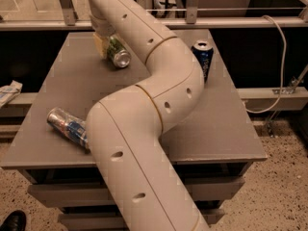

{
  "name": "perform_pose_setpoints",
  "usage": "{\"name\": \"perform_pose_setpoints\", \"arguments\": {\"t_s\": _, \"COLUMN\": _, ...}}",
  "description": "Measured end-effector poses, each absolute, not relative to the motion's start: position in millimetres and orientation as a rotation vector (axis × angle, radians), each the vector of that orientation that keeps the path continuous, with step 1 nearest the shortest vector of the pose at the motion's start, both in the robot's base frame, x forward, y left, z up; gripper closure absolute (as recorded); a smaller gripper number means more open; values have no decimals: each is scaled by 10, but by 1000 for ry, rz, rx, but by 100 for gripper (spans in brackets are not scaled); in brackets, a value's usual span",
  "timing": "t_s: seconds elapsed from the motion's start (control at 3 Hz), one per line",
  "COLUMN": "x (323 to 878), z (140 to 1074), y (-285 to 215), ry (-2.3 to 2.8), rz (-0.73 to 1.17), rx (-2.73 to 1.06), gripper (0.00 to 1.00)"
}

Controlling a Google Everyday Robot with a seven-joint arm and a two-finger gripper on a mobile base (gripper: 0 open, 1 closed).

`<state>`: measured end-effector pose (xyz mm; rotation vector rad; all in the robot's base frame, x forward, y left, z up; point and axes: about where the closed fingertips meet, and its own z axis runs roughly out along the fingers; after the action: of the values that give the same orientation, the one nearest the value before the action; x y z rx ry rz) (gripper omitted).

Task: Place green can upright

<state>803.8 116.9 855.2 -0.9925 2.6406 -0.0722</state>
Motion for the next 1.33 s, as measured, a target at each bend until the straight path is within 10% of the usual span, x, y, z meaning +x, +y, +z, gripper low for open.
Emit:
{"name": "perform_pose_setpoints", "arguments": {"t_s": 0.67, "x": 8085, "z": 8834, "y": 1220, "ry": 2560, "rz": -62, "rx": -999, "gripper": 96}}
{"name": "perform_pose_setpoints", "arguments": {"t_s": 1.33, "x": 8068, "z": 9626, "y": 1157, "ry": 2274, "rz": 132, "rx": -990, "gripper": 100}}
